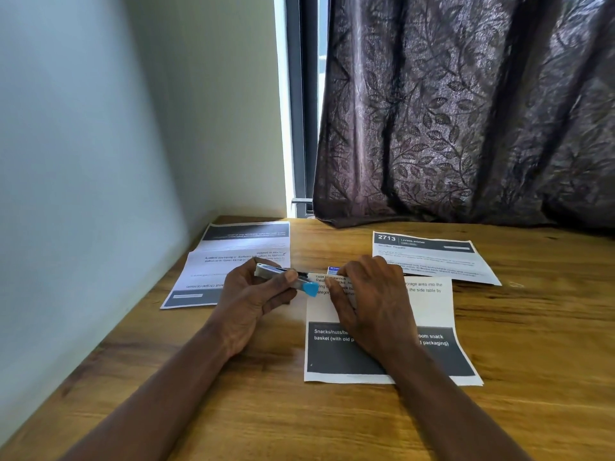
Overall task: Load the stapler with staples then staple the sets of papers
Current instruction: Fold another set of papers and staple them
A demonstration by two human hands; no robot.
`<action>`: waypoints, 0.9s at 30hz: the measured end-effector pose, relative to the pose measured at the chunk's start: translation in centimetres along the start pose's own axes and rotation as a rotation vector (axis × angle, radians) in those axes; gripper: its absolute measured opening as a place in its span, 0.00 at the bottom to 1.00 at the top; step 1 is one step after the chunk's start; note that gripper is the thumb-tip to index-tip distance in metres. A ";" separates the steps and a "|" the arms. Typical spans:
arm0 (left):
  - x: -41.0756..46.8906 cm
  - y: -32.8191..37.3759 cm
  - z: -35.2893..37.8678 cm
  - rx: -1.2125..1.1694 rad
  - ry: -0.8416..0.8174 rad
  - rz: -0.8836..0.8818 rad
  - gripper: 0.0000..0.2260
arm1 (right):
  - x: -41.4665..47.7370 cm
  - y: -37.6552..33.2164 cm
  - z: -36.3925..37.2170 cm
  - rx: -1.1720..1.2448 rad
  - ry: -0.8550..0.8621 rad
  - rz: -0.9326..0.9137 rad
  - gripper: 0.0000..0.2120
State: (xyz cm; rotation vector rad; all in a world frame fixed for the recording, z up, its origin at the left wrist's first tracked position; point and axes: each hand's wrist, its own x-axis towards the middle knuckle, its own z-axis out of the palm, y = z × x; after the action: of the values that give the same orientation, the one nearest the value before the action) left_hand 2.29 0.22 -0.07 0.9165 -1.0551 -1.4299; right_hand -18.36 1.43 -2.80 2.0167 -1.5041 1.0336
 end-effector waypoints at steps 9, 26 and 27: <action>0.1 -0.3 0.0 0.048 0.009 0.030 0.14 | -0.1 -0.2 0.2 -0.002 0.036 -0.019 0.11; -0.1 -0.8 0.0 0.052 -0.037 0.095 0.16 | -0.3 -0.8 -0.6 0.188 -0.196 -0.023 0.22; -0.1 -0.8 0.0 0.057 -0.039 0.097 0.16 | -0.3 -0.8 -0.6 0.210 -0.194 -0.028 0.21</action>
State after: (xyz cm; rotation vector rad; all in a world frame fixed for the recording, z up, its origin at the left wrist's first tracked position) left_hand 2.10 0.31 -0.84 0.8690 -1.1593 -1.3482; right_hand -17.84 2.30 -2.54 2.3361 -1.5108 1.0475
